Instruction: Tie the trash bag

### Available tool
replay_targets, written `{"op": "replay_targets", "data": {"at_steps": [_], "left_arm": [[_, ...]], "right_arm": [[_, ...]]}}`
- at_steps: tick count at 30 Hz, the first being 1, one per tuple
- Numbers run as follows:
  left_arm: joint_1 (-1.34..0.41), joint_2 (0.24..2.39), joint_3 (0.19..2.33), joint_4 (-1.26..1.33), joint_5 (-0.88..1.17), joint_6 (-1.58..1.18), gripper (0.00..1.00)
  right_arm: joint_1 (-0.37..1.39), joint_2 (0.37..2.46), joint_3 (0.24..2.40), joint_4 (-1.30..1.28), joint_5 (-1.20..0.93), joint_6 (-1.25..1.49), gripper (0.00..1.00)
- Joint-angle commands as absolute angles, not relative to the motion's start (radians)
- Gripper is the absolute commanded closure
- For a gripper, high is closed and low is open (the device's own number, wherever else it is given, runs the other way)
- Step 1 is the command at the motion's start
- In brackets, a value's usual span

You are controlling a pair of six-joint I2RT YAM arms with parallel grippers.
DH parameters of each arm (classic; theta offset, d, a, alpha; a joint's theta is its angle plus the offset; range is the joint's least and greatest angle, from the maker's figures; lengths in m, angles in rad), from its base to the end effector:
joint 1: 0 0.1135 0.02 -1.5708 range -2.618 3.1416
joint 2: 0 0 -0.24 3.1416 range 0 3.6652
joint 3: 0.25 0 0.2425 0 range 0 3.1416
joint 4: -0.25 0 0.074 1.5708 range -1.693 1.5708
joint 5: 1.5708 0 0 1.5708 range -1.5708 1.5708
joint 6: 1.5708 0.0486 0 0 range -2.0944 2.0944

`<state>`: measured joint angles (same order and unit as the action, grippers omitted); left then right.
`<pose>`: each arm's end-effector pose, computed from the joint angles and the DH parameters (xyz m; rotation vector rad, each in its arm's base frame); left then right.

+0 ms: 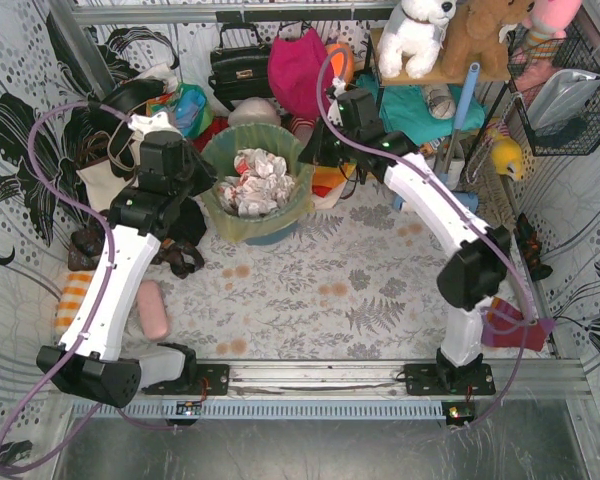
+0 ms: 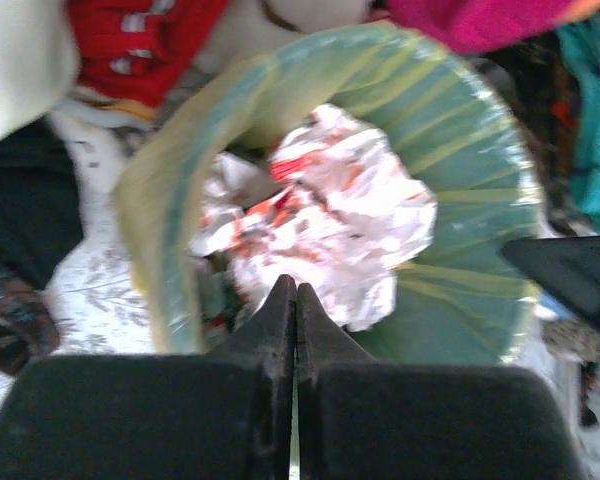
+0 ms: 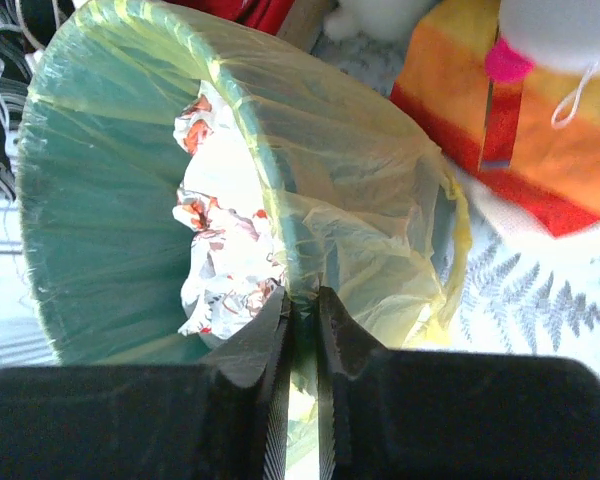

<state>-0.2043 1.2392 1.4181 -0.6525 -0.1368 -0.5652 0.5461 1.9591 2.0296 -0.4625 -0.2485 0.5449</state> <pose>0.2668 -0.0485 0.3856 -0.4534 2.0062 -0.3409 0.3809 0.2455 0.3658 -0.1740 2.0692 0.9389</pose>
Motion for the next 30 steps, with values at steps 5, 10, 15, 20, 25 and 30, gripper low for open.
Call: {"op": "replay_targets", "data": {"at_steps": [5, 10, 15, 20, 25, 30], "left_arm": [[-0.365, 1.211, 1.489, -0.721, -0.004, -0.54, 1.0], [-0.377, 1.191, 1.486, -0.756, -0.141, -0.554, 0.95], [-0.376, 1.194, 1.571, -0.841, -0.174, -0.532, 0.78], [-0.381, 1.182, 1.635, -0.968, -0.157, -0.564, 0.67], [-0.396, 1.137, 1.527, -1.017, -0.148, -0.619, 0.61], [-0.402, 1.099, 1.397, -0.974, -0.118, -0.66, 0.59]], "right_arm": [[0.595, 1.569, 1.681, -0.35, -0.18, 0.6, 1.0], [0.595, 1.526, 1.612, -0.361, -0.145, 0.618, 1.0], [0.597, 1.491, 1.552, -0.375, -0.081, 0.653, 1.0], [0.597, 1.414, 1.443, -0.365, 0.008, 0.689, 1.0], [0.597, 1.307, 1.304, -0.31, 0.082, 0.751, 0.92], [0.6, 1.259, 1.23, -0.247, 0.065, 0.785, 0.8]]}}
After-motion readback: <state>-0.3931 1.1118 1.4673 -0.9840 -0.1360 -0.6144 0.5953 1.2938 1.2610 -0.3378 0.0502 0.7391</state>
